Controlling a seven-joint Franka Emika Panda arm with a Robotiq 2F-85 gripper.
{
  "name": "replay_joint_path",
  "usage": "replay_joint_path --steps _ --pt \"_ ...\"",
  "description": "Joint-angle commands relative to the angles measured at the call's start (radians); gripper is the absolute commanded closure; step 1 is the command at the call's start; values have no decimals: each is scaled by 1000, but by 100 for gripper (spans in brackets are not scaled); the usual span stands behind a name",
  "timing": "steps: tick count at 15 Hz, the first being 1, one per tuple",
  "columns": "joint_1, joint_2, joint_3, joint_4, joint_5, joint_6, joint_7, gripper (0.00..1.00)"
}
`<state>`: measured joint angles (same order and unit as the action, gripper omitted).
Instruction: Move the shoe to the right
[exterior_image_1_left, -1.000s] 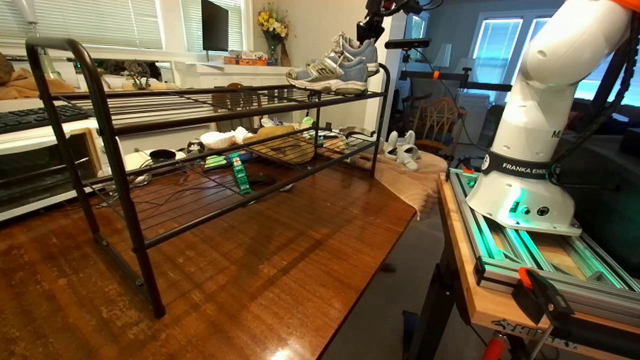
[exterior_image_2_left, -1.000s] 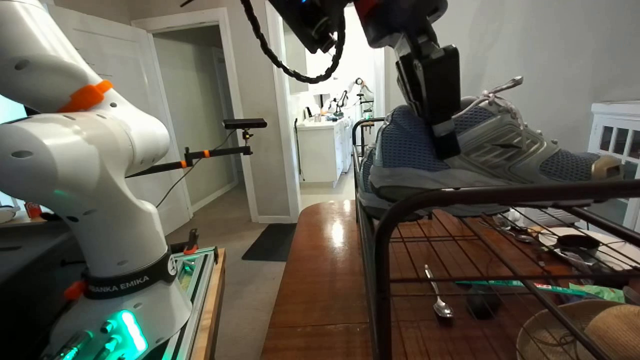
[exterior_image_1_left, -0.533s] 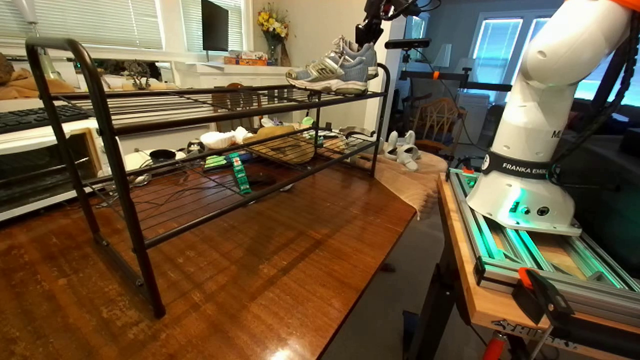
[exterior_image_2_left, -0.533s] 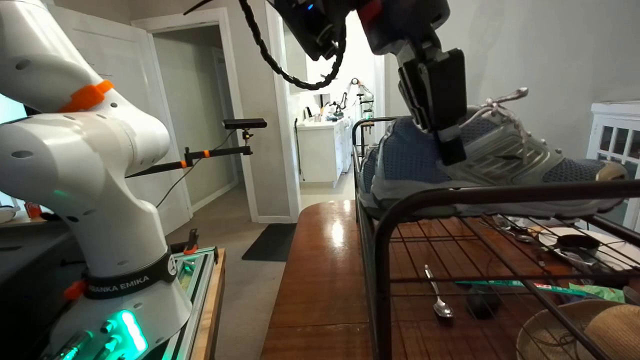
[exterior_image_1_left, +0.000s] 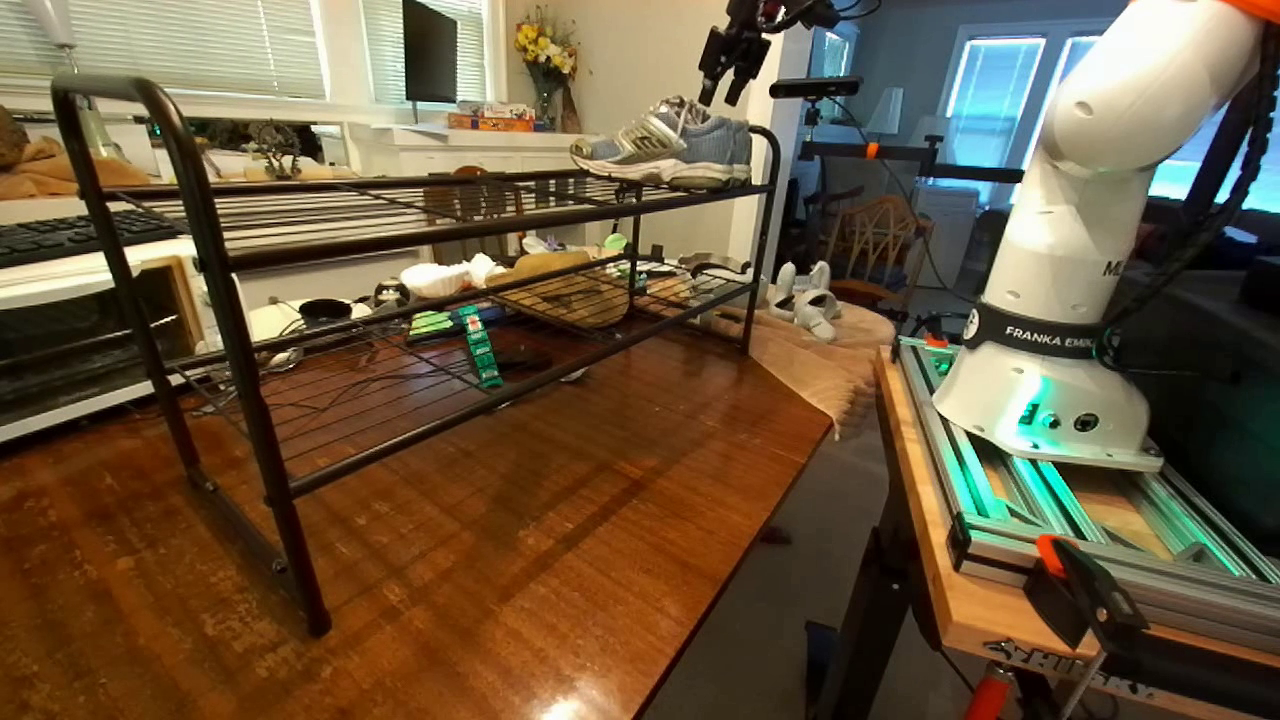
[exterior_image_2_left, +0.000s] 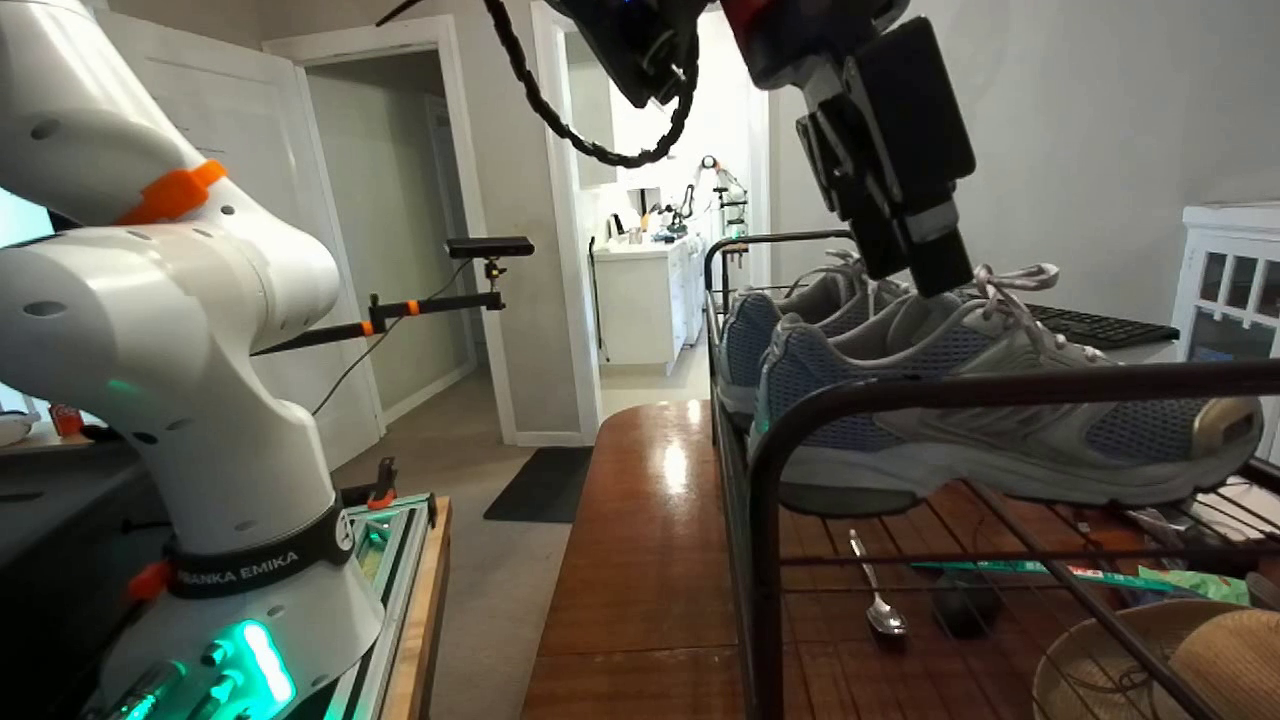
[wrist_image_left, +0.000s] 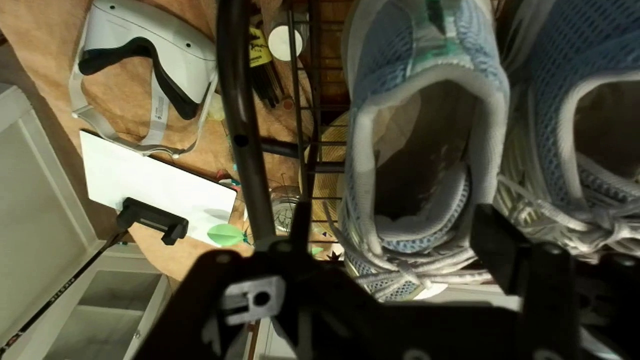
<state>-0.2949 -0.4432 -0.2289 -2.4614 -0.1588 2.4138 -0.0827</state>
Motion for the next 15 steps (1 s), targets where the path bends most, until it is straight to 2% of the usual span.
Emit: replay_joint_path --steps 1,9,15 --pt "25 -33 -2 17 65 -44 23 0" --pt "94 -68 55 46 120 -197 40 0" --pt "177 -72 96 37 171 -233 25 0"
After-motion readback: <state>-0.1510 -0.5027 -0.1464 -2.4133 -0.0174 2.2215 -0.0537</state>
